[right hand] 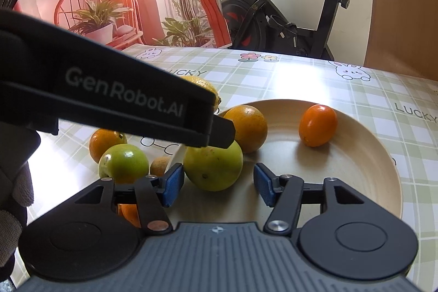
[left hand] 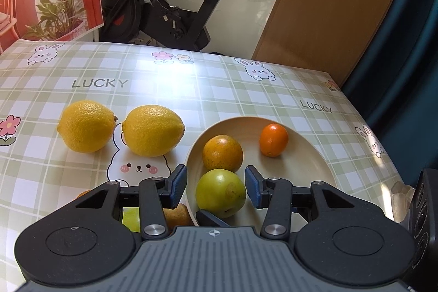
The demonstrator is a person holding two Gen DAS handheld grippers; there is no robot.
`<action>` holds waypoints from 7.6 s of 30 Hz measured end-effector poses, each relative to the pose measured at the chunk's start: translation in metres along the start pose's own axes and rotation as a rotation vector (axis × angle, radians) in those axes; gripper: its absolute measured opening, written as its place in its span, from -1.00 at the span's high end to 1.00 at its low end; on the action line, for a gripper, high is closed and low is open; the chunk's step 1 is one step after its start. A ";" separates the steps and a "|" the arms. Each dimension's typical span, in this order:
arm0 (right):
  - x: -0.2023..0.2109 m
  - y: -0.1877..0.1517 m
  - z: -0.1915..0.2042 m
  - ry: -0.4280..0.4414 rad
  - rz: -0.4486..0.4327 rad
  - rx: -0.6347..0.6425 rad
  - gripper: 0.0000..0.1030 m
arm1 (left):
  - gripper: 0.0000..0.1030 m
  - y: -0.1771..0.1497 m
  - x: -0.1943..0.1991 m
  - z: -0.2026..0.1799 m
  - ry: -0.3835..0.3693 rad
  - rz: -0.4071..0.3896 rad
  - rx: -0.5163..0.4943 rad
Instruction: Organize fruits
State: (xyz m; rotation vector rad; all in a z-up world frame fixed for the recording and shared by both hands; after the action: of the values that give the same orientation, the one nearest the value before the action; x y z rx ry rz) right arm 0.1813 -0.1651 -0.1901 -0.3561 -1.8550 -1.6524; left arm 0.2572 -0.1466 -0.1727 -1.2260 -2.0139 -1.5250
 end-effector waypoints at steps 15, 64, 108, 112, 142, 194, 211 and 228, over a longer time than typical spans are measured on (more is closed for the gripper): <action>0.030 0.005 0.005 -0.011 -0.034 -0.040 -0.22 | 0.04 -0.007 0.049 0.011 0.053 -0.085 -0.080; 0.052 -0.017 0.065 0.065 -0.026 0.035 0.11 | 0.11 -0.060 0.085 0.077 0.064 -0.099 0.104; 0.018 0.002 0.062 0.016 -0.047 0.125 0.65 | 0.14 -0.065 0.075 0.079 0.047 -0.064 0.118; 0.029 -0.007 0.063 0.027 -0.053 0.120 0.65 | 0.14 -0.065 0.075 0.079 0.043 -0.065 0.121; 0.053 -0.036 0.056 0.076 -0.003 0.044 0.30 | 0.14 -0.066 0.069 0.064 -0.059 -0.010 0.087; 0.066 -0.032 0.051 0.043 -0.094 0.028 0.30 | 0.22 -0.061 0.046 0.011 -0.119 0.039 -0.148; 0.044 -0.023 0.011 0.025 -0.074 -0.106 0.31 | 0.23 -0.034 0.005 0.000 -0.086 0.068 -0.081; 0.008 -0.009 0.002 -0.010 -0.041 -0.106 0.32 | 0.23 -0.017 0.000 0.012 -0.038 0.022 -0.015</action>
State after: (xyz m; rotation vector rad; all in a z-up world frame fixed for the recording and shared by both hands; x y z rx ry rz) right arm 0.1699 -0.1665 -0.1926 -0.3741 -1.7972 -1.7843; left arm 0.2468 -0.1364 -0.1872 -1.2884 -2.0095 -1.5207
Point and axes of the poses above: each gripper's, at about its wrist camera, not at the fingertips, and x roughly against the way its jaws point, z to its left, y to its top, the point moved 3 cm from there along -x, roughly the way its jaws point, and after that the axes turned 12 degrees about x, right-handed, at the moved point
